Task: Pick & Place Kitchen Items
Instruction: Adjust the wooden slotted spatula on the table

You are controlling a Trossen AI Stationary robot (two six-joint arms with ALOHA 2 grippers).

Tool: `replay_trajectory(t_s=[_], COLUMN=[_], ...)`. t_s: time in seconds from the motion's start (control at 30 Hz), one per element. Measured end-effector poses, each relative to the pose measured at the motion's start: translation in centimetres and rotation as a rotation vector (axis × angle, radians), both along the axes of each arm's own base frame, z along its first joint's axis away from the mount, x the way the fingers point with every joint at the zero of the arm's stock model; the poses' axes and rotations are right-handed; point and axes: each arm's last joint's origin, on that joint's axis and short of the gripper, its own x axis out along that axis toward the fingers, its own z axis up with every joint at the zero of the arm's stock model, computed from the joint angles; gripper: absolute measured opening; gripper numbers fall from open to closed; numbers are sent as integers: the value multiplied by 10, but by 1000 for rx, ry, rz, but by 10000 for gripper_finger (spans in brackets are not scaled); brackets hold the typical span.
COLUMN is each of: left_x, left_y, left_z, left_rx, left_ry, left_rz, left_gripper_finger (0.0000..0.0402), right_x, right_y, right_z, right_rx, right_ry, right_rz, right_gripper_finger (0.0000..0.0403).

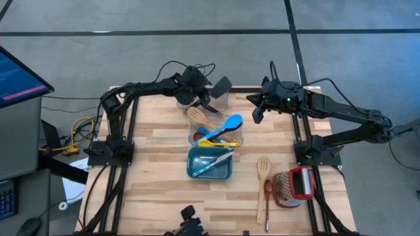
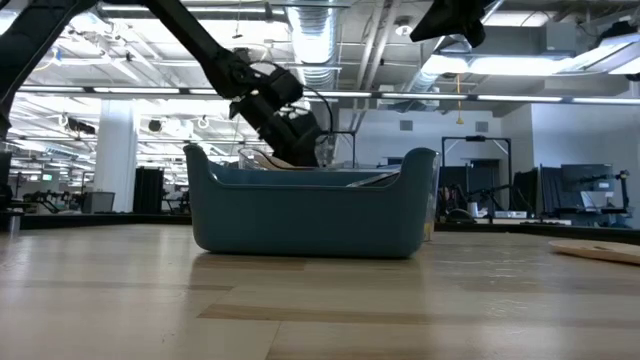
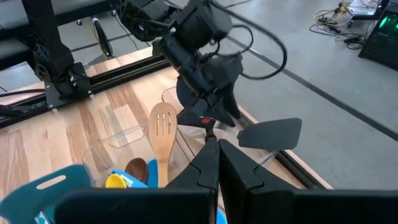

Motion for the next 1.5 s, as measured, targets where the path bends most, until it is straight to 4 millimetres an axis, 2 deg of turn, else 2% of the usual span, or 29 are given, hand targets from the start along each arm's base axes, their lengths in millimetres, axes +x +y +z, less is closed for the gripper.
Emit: replay_trajectory(t_s=[0.2,0.37,0.6,0.87,0.97,1.1,1.3,1.5], left_x=[-7,-20,-41,-54,-58,-62,-74,-85], left_y=[-5,-17,-47,-89,-104,-120,-133,-141], left_z=[41,87,144,185,194,193,173,154], left_rx=[74,147,177,146,159,198,161,80], left_ry=[-105,-205,-363,-512,-538,-520,-484,-476], left_rz=[-4,-9,-3,-45,-87,-150,-167,-141], left_gripper_finger=[126,119,110,95,81,52,7,8], right_x=[0,0,0,0,0,0,0,0], right_y=[0,0,0,0,0,0,0,0], right_z=[0,0,0,0,0,0,0,0], right_rx=[0,0,1,0,0,0,0,-2], right_ry=[-1,-1,-1,-4,-4,-4,-4,-3], right_rz=[1,3,4,4,4,4,4,3], right_gripper_finger=[0,0,0,0,0,0,0,0])
